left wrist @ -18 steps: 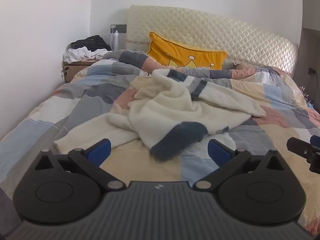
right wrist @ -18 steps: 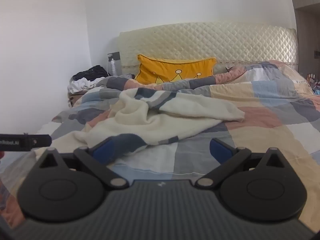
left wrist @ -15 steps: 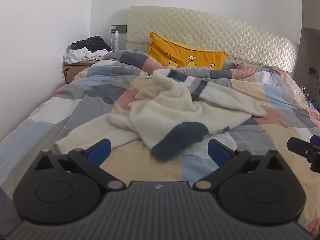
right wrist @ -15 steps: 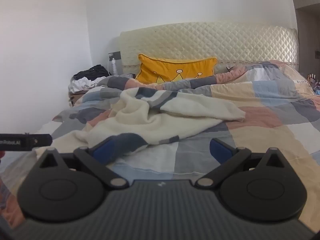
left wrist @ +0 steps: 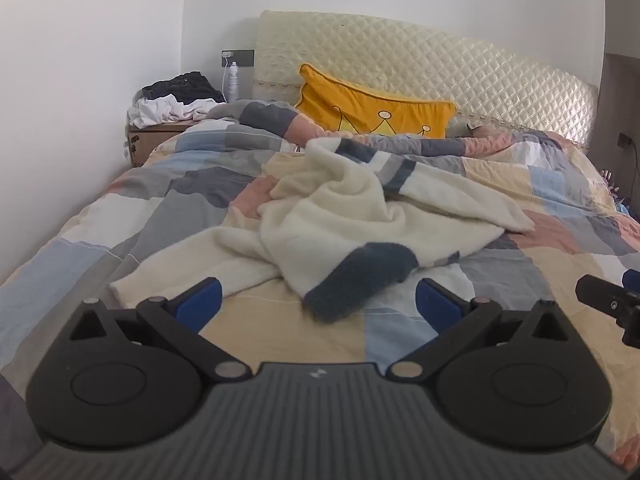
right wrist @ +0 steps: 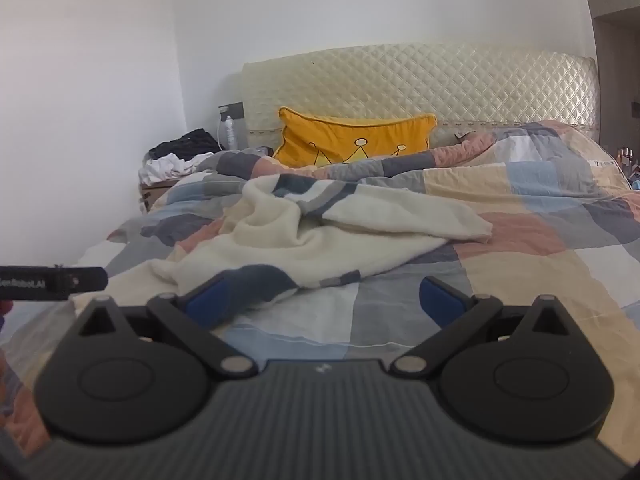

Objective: Fold large clothes

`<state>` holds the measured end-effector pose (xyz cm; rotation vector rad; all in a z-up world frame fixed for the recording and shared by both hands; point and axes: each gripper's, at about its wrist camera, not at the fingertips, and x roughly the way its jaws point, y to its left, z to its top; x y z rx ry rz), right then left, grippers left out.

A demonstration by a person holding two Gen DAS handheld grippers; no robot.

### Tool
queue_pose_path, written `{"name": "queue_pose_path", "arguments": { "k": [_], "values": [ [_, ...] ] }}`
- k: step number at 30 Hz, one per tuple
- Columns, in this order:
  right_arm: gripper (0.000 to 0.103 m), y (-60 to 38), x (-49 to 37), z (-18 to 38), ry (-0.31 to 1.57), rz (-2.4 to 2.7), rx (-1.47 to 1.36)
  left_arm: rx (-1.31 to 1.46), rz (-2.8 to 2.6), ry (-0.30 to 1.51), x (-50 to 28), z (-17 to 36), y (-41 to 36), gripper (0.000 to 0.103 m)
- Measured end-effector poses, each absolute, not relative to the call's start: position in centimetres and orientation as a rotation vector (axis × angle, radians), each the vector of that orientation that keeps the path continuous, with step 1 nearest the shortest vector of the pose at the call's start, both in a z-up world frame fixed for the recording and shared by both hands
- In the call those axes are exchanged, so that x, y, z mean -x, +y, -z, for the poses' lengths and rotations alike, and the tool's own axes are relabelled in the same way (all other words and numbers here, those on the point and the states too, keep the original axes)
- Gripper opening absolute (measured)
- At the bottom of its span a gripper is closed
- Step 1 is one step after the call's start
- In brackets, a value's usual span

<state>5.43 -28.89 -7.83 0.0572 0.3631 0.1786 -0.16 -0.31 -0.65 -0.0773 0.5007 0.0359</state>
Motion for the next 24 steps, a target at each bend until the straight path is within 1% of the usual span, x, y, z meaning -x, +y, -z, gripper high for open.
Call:
{"name": "queue_pose_path", "arguments": {
  "k": [24],
  "values": [
    [0.103,-29.0,-5.43,7.86,0.376,-0.161,-0.066,0.078,-0.037,0.506,-0.1,0.6,0.18,0.103]
  ]
}}
